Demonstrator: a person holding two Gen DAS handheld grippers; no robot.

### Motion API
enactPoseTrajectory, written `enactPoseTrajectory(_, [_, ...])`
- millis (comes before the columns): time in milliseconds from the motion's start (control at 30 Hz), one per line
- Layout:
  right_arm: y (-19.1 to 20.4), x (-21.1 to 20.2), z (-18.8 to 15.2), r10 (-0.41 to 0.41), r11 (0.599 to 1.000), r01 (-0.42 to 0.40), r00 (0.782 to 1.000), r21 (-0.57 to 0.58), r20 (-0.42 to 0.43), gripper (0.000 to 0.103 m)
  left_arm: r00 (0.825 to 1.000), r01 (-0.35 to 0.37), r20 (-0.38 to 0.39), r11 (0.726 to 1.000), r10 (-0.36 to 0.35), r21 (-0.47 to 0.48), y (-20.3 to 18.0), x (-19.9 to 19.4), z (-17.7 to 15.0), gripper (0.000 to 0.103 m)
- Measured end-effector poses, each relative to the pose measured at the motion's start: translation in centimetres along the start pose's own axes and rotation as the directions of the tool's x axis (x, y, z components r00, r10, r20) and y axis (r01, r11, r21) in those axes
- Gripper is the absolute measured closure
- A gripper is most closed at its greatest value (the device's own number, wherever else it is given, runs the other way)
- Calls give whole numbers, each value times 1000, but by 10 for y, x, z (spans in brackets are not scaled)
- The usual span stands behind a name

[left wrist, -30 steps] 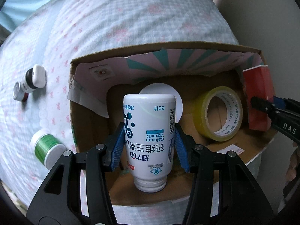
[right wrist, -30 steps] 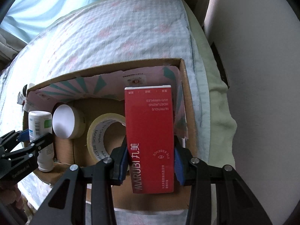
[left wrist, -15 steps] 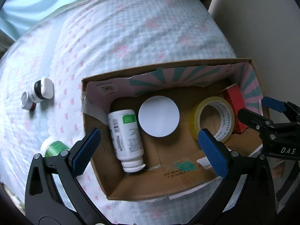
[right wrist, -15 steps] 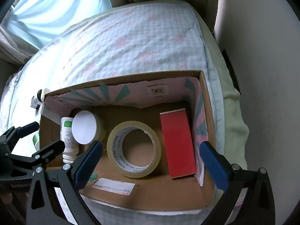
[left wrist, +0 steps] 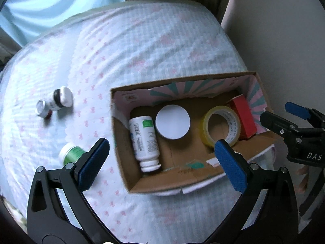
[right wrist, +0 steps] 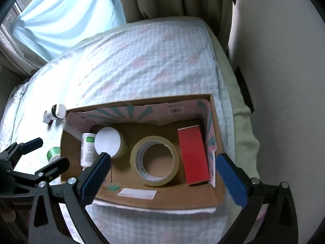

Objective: Organize rigid objects
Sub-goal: 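Withdraw both tools from the box toward the green jar and tins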

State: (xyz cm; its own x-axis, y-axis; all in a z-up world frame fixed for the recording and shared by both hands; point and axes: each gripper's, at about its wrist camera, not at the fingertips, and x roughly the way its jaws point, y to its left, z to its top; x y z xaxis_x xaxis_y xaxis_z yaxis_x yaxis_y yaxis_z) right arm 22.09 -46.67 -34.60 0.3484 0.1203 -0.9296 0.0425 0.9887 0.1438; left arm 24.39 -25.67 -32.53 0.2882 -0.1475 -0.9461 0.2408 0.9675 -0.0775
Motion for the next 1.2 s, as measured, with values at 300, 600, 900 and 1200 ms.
enactPoseTrajectory(300, [42, -71, -7, 5, 998, 4, 991, -65, 131, 0, 995, 8, 95, 1000, -7, -9, 21, -87, -19, 0])
enactPoseTrajectory(600, [96, -119, -25, -35, 993, 55, 982, -106, 183, 0, 985, 16, 172, 999, -9, -40, 74, -152, -50, 0])
enactPoseTrajectory(900, [178, -159, -55, -61, 997, 72, 969, -39, 240, 0, 970, 11, 242, 999, -2, -37, 183, -197, -91, 0])
enactPoseTrajectory(1200, [275, -149, -67, -58, 998, 49, 979, 50, 196, 0, 968, 18, 249, 996, -39, 87, 298, -222, -90, 0])
